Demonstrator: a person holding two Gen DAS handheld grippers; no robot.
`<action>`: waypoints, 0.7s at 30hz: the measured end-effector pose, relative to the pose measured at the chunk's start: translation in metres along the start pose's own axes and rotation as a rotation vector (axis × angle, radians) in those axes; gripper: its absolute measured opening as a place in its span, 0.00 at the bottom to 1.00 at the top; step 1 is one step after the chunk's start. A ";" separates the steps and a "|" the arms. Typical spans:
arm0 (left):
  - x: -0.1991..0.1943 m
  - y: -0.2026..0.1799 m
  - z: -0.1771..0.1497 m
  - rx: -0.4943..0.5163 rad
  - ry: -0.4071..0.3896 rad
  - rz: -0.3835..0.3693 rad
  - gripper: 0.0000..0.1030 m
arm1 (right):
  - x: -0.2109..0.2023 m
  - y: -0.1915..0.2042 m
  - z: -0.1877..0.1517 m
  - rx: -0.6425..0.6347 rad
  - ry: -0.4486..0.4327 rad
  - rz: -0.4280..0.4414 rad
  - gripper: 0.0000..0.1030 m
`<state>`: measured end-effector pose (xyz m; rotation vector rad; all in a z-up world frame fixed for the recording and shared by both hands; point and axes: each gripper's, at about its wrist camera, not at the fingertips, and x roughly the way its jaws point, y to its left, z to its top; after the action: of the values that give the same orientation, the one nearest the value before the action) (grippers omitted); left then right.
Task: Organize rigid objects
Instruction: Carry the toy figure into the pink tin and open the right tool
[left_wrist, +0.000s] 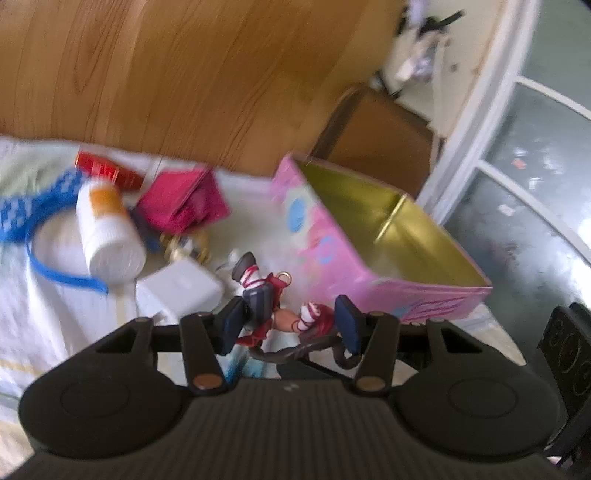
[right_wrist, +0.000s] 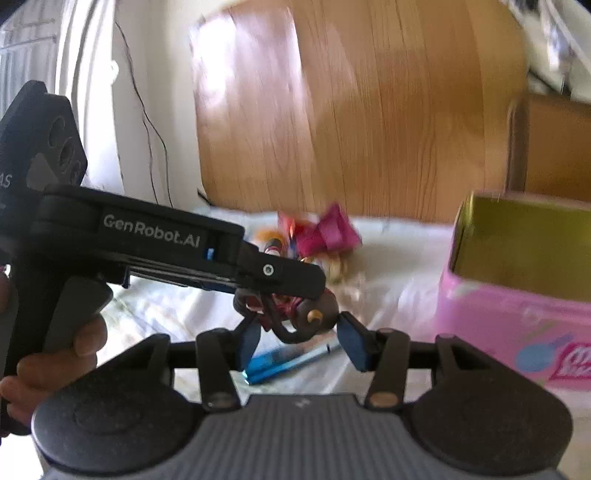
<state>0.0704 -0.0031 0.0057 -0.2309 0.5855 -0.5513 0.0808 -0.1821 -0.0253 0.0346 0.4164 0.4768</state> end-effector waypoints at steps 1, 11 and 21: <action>-0.005 -0.007 0.002 0.013 -0.016 -0.007 0.54 | -0.009 0.001 0.000 -0.005 -0.029 -0.006 0.45; 0.056 -0.097 0.042 0.180 -0.036 -0.125 0.54 | -0.055 -0.059 0.007 -0.023 -0.177 -0.239 0.45; 0.169 -0.163 0.046 0.191 0.066 -0.217 0.54 | -0.068 -0.159 -0.004 0.102 -0.117 -0.426 0.46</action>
<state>0.1453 -0.2294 0.0237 -0.0953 0.5706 -0.8223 0.0942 -0.3548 -0.0237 0.0699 0.3212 0.0326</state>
